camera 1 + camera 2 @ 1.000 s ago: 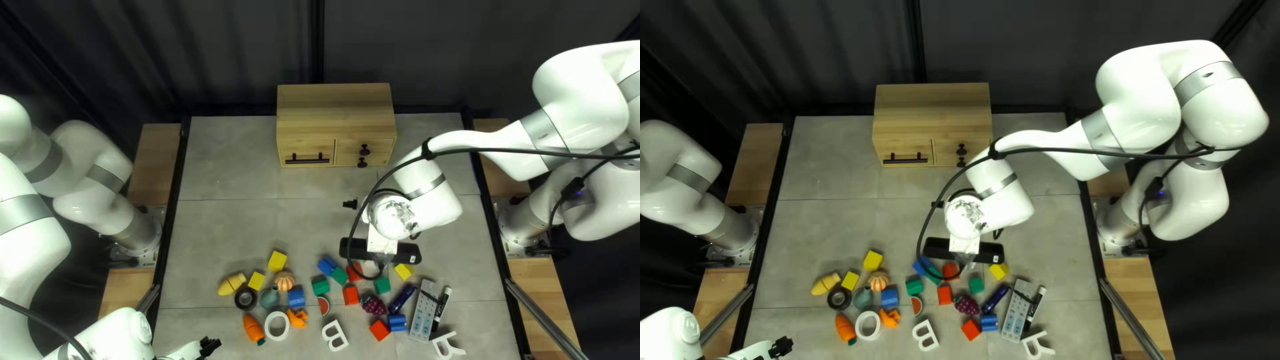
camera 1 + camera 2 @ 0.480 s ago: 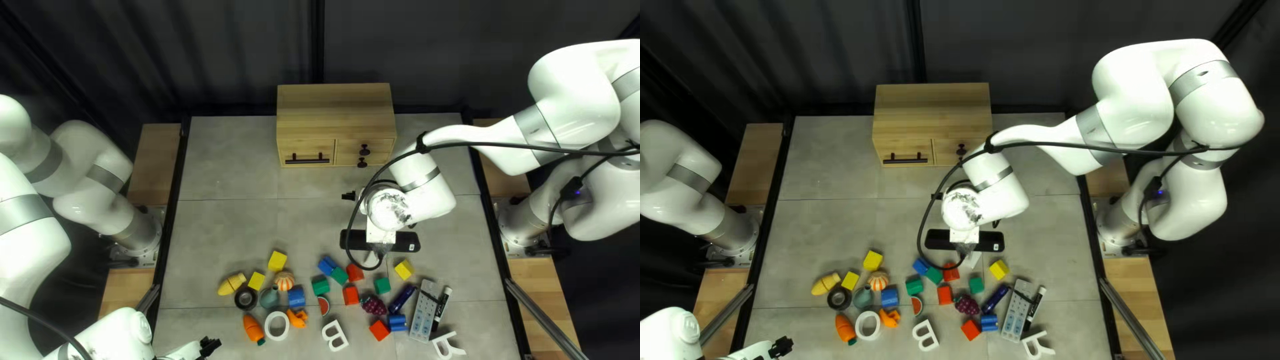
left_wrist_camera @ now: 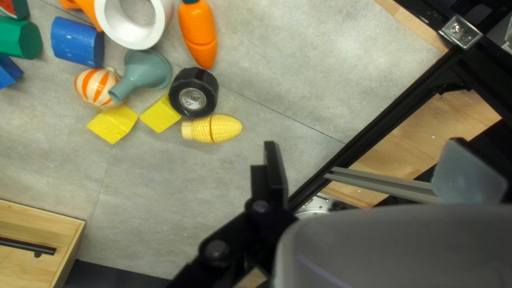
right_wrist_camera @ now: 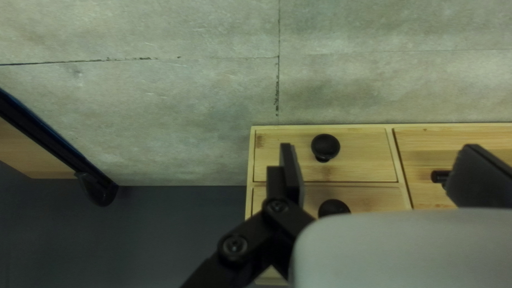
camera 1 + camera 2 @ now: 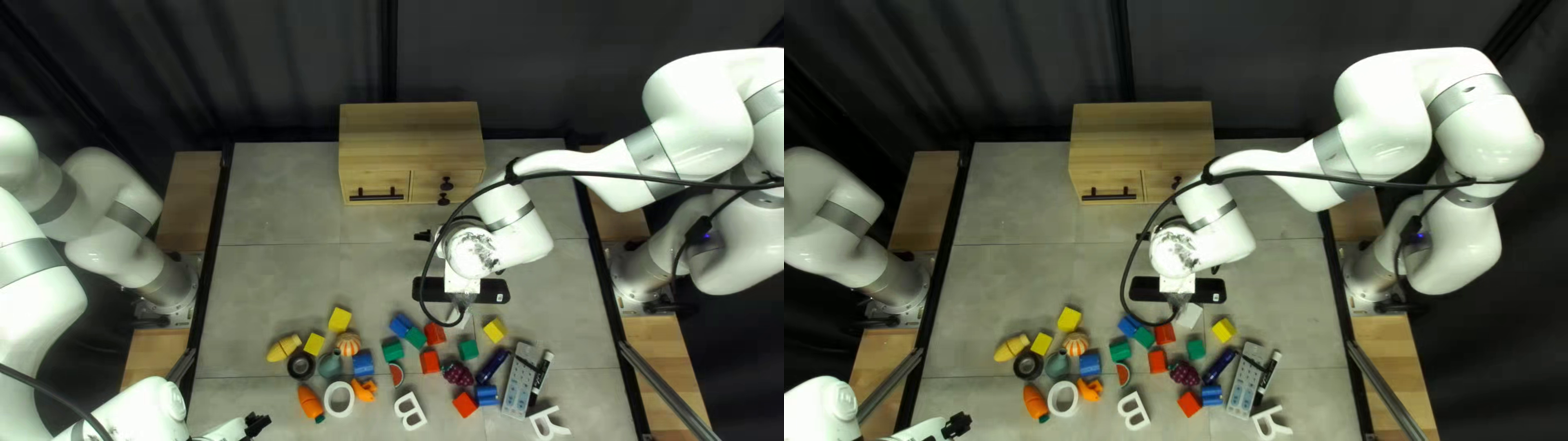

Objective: Open drawers and place objects into drawer and close

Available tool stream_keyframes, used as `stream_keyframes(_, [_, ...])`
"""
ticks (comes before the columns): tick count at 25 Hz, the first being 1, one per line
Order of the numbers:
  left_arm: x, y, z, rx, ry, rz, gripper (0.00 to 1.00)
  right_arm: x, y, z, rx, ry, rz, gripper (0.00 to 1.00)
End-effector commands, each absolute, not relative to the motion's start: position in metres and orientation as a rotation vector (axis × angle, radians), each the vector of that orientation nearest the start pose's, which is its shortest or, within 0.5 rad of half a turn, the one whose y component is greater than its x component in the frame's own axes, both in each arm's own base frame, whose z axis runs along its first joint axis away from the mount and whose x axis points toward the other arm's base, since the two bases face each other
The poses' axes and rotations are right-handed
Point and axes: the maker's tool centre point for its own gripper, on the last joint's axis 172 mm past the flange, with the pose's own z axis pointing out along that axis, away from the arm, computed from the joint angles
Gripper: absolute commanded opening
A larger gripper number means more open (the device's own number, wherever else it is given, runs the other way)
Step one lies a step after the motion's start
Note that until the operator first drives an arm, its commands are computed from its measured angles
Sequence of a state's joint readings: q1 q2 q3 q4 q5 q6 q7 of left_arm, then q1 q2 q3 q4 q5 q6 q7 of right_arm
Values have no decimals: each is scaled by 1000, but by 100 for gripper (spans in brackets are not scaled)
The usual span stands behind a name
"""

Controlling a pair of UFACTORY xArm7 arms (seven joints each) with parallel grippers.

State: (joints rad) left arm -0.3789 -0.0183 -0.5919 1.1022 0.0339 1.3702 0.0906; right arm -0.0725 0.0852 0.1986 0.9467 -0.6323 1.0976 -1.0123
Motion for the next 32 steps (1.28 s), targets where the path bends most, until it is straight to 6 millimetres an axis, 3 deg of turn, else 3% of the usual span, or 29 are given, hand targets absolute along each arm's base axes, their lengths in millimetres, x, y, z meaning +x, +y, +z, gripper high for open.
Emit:
stream_keyframes(1, [231,-322,201,-2562,1520,316,100,429,-63,137,-2512,-2338,727,100])
stream_keyframes(11, [231,-322,201,-2562,1520,316,100,443,-75,135,-2492,-2354,771,100])
stream_keyframes(19, [231,-322,201,-2562,1520,316,100,437,-105,122,-2489,-2317,864,100])
stream_keyframes(32, [231,-322,201,-2562,1520,316,100,444,-138,121,-2490,-2356,929,100])
